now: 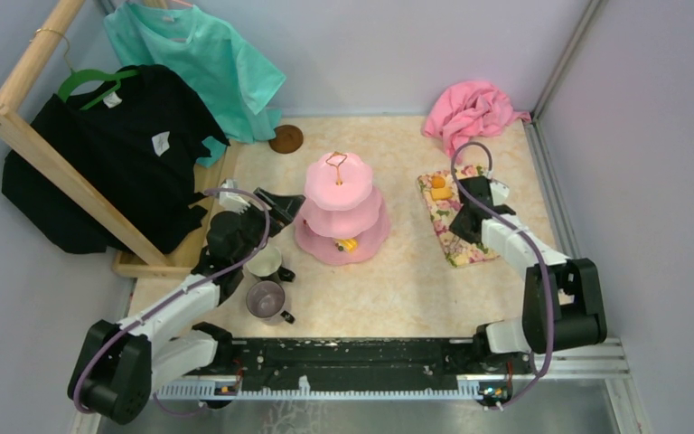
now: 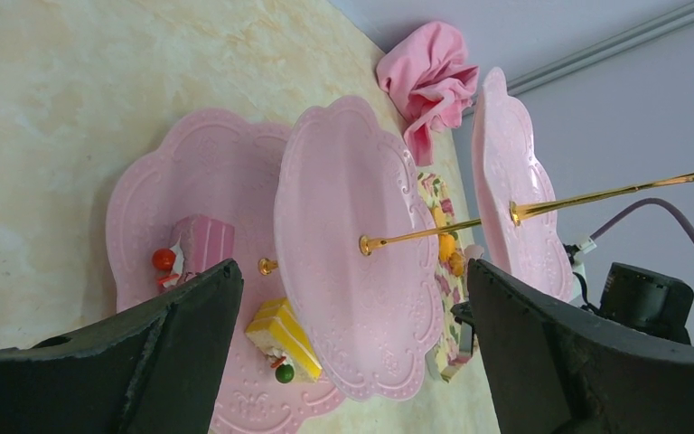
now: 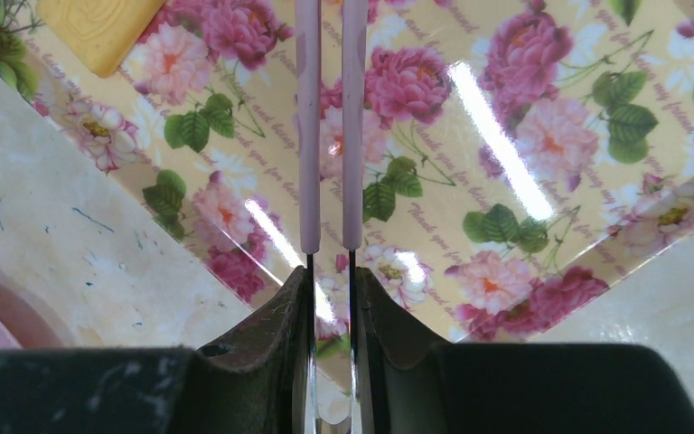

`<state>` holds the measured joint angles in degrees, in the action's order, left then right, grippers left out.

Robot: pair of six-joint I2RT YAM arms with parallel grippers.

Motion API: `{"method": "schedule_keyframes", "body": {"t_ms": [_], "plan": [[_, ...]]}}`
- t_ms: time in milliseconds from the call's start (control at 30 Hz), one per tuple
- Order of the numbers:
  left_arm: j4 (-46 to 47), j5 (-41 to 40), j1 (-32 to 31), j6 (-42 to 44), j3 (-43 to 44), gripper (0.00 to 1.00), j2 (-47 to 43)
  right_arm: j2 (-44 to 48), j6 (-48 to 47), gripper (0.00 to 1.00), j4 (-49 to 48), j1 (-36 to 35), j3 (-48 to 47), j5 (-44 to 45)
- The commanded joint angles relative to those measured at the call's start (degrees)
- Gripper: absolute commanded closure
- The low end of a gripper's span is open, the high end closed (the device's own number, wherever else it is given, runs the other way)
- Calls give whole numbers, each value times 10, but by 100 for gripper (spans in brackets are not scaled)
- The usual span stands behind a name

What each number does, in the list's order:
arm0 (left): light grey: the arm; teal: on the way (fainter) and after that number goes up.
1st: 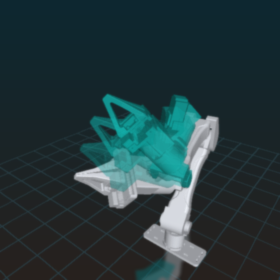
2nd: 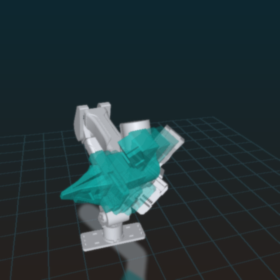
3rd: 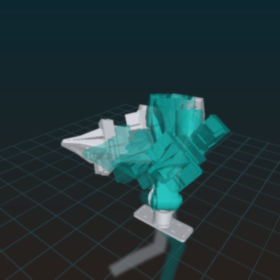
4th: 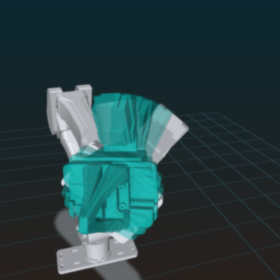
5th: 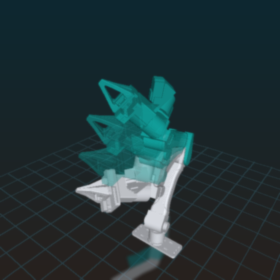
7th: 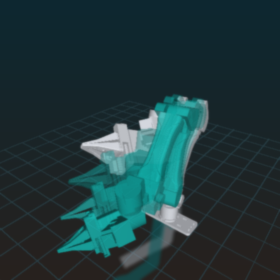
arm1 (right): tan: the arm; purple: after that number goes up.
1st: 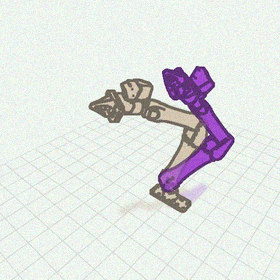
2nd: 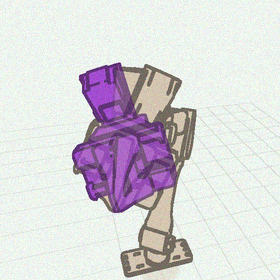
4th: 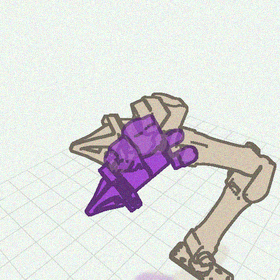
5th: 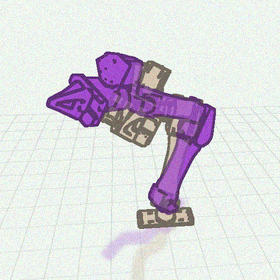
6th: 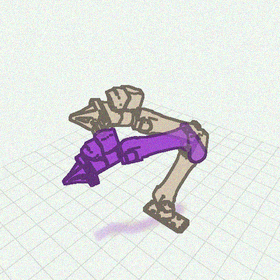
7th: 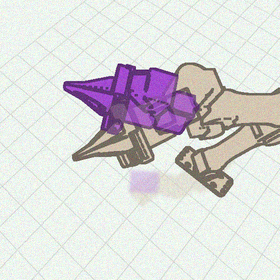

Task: Serve the afternoon tea
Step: Adjust the dessert on the tray.

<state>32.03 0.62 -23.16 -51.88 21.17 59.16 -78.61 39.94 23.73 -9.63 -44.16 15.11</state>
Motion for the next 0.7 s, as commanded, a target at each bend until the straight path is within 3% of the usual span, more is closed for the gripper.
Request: {"method": "schedule_keyframes", "body": {"t_ms": [0,267,667], "plan": [[-2,-4,-4,0,2,2,-1,7,-15,100,7,6,-58,33],[-4,-11,-5,6,9,2,11,-52,-25,100,-4,69,-114,-9],[-11,-20,-5,13,14,2,14,-134,-10,100,-40,82,-119,-73]]}}
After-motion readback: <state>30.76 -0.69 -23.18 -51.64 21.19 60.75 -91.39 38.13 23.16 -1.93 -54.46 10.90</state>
